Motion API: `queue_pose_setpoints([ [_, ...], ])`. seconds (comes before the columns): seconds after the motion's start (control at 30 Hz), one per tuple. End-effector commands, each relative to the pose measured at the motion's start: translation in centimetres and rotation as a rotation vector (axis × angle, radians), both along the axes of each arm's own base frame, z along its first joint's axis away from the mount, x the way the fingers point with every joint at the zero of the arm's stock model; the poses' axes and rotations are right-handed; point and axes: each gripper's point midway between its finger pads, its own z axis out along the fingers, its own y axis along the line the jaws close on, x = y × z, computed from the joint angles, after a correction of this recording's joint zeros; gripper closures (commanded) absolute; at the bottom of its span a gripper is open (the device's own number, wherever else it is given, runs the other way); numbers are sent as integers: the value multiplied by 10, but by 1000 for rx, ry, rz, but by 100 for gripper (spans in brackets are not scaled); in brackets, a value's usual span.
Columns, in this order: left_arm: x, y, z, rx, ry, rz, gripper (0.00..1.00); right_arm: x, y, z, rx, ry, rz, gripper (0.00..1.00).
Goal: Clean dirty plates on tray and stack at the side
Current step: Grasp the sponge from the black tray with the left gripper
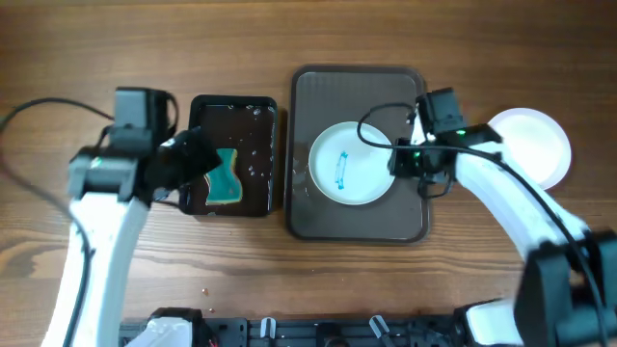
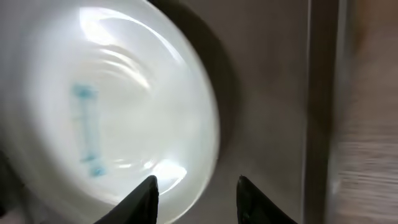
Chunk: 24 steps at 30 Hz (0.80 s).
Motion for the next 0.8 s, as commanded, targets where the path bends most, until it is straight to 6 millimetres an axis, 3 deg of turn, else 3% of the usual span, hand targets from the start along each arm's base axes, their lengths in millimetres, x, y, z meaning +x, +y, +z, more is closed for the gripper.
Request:
queue_pose_setpoints([
  [0.0,1,-11,-61,8,171,-34,20,11,3,72,17,-215,62,58],
  [0.1,8,-5,-98,88,263,-22,23,3,1,91,25,-258,61,59],
  [0.23,15,0,-140,130,358,20,29,-5,-1,92,22,-240,61,59],
  [0.33,21,-7,-168,108,401,2,42,-9,-2,88,17,-216,61,59],
  [0.4,24,-11,-184,91,418,-11,60,-9,-2,88,17,-214,61,59],
  [0.47,27,-12,-191,94,419,-23,92,-9,-2,88,17,-215,61,59],
  [0.5,28,-12,-193,94,416,-29,96,-9,-2,88,17,-214,61,59],
  [0.6,30,-12,-192,94,409,-37,96,-10,-2,88,17,-209,61,59],
  [0.77,36,-16,-163,81,390,-81,96,-11,-2,87,15,-205,61,59],
])
